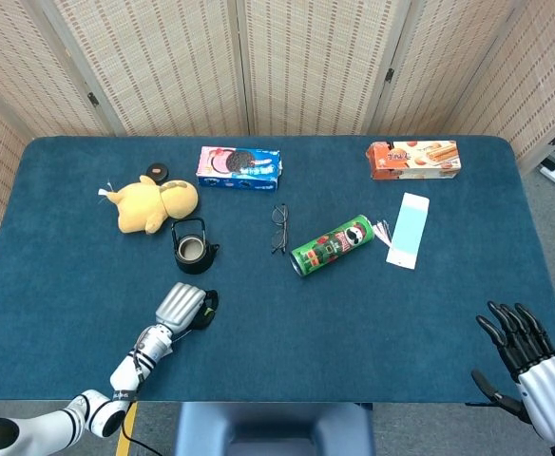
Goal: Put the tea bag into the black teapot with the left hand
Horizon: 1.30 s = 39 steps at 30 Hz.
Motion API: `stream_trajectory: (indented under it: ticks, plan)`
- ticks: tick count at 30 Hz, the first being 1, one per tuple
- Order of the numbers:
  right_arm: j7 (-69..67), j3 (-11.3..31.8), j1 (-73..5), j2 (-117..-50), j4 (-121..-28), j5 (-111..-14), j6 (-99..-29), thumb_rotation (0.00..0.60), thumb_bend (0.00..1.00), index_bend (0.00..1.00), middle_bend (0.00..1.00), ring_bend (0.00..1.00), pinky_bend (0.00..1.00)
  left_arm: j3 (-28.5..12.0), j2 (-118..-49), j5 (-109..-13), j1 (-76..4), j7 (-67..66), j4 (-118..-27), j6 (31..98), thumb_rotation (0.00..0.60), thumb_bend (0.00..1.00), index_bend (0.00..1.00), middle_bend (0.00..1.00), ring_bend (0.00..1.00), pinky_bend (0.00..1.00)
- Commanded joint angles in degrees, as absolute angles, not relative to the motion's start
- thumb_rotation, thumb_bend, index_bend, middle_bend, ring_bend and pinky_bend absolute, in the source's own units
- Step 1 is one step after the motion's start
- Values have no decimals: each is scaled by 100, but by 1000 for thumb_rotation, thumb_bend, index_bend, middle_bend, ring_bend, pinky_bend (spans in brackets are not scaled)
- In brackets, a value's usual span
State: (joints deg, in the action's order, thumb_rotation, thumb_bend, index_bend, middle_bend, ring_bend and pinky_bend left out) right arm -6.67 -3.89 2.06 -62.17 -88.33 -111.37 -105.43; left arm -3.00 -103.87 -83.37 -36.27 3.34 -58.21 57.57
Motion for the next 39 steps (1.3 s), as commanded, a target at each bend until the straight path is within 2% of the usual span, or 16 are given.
stream_trajectory:
  ticks: [1,19,39]
  plan:
    - [-665,-388,201,-6218,-8836,-11133,-10531,600,324,0,0,0,0,-315,-10362,-8353,-3623,360,-5854,5800,600,469,696,1000,1000,1000]
    - [-653,-383,203,-6228,-8832,-11144,-10544,600,325,0,0,0,0,-580,-9637,-8301,-3602,-66,-6928,6170,600,484,718,1000,1000,1000]
    - [-676,-376,229,-6245,-8801,-11175,-10632,600,325,0,0,0,0,-1344,-8450,-7850,-3736,-1445,-8804,6572,600,485,712,1000,1000,1000]
